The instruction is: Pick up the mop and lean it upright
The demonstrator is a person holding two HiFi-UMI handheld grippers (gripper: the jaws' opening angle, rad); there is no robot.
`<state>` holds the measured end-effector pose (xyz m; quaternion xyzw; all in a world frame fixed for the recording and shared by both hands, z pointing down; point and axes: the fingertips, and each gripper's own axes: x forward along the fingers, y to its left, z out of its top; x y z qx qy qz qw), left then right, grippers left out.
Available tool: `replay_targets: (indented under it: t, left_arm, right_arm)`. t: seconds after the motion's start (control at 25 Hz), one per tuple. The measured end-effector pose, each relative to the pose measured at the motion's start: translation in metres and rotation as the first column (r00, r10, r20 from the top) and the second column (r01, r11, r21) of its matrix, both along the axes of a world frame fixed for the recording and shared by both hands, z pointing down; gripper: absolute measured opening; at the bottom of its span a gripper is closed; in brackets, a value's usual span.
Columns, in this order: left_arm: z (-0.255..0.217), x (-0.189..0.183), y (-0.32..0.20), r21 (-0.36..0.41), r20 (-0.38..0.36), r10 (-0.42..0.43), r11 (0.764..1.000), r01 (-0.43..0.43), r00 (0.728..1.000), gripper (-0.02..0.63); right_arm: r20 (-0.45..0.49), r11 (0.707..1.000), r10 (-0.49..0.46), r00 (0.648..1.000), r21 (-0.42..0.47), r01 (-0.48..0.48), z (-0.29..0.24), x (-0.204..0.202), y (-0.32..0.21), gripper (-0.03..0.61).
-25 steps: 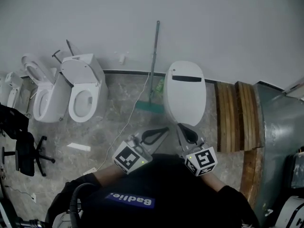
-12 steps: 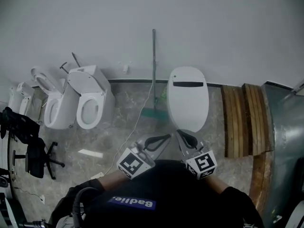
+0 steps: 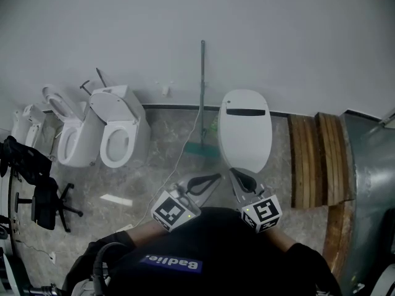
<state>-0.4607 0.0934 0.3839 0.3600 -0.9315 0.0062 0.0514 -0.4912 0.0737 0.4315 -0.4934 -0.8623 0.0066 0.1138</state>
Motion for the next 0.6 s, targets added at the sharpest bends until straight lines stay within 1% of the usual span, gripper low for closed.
replay_targets:
  t: [0.16, 0.44, 0.6]
  left_arm:
    - [0.0, 0.001, 0.005, 0.004, 0.004, 0.004, 1.0, -0.004, 1.0, 0.02]
    - [0.007, 0.004, 0.012, -0.014, 0.009, 0.01, 1.0, -0.01, 1.0, 0.02]
    - [0.001, 0.003, 0.013, 0.007, 0.003, 0.009, 1.0, -0.009, 1.0, 0.02]
  right_arm:
    - [0.002, 1.0, 0.001, 1.0, 0.003, -0.001, 0.0, 0.001, 0.005, 0.003]
    - [-0.004, 1.0, 0.01, 1.0, 0.011, -0.01, 0.002, 0.004, 0.01, 0.003]
    - [0.002, 1.0, 0.012, 1.0, 0.014, -0.012, 0.001, 0.002, 0.012, 0.003]
